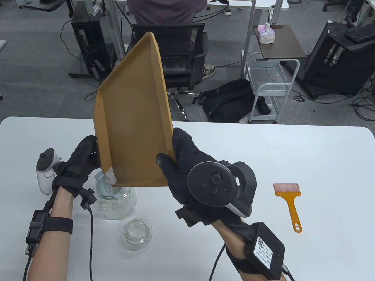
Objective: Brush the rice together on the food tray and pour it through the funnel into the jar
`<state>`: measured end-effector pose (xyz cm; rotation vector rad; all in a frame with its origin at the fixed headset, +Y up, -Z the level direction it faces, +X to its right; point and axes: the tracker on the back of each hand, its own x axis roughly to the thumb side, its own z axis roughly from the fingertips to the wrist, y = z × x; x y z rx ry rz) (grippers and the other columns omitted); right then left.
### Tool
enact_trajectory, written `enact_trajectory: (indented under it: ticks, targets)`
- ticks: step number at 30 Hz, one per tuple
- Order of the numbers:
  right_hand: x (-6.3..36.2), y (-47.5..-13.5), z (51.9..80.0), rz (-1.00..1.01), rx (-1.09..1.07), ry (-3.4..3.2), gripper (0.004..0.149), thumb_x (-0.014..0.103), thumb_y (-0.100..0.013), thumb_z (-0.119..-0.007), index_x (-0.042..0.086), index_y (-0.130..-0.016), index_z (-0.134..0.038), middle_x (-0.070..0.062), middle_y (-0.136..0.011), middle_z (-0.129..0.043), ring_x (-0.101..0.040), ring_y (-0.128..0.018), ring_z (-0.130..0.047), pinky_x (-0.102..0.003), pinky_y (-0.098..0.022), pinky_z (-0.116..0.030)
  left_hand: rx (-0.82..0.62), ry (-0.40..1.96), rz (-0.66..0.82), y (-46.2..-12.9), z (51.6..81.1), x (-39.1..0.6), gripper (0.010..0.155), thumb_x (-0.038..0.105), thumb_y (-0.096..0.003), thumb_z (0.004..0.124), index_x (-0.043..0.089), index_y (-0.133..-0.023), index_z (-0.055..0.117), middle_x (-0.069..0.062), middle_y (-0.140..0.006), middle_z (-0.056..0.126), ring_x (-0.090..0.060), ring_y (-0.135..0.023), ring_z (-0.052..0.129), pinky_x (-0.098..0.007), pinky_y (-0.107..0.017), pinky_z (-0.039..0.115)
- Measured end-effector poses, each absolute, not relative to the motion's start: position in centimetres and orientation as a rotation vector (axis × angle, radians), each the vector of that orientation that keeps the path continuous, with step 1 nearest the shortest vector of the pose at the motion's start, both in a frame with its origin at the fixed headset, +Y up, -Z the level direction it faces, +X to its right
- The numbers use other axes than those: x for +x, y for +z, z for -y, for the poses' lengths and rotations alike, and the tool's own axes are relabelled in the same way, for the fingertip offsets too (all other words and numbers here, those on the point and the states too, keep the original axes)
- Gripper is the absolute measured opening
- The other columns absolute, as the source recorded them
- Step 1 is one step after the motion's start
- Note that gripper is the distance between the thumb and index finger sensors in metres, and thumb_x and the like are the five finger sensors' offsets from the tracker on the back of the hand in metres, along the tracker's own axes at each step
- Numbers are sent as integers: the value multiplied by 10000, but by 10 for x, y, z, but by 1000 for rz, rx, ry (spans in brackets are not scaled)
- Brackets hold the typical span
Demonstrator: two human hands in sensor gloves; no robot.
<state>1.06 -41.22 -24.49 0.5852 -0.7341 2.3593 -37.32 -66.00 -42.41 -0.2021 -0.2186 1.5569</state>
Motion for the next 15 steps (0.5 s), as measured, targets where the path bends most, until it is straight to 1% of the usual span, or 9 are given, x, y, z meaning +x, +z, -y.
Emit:
enact_trajectory:
  ticks: [6, 11, 15]
  targets:
    - [1, -227, 410, 809, 669, 2354, 641, 322, -485, -858, -42, -933, -579, -330, -816, -795, -278, -256, -1043, -308, -143, -921, -191, 1600, 232, -420, 658, -375, 753, 626, -562, 528, 243, -1140, 233, -187, -1217, 199, -454, -1134, 423, -643, -780, 429]
    - [-7, -215, 411, 883, 739, 2339, 634, 327, -481, -860, -36, -927, -592, -330, -808, -802, -276, -248, -1046, -307, -136, -924, -171, 1610, 238, -418, 655, -377, 751, 632, -561, 528, 254, -1134, 222, -184, -1220, 194, -454, -1138, 412, -645, -782, 419]
    - [-11, -211, 411, 906, 780, 2336, 632, 330, -480, -861, -26, -929, -594, -325, -812, -803, -278, -252, -1046, -309, -140, -924, -169, 1625, 241, -418, 654, -378, 751, 635, -562, 526, 261, -1131, 209, -182, -1221, 186, -459, -1143, 394, -646, -784, 405]
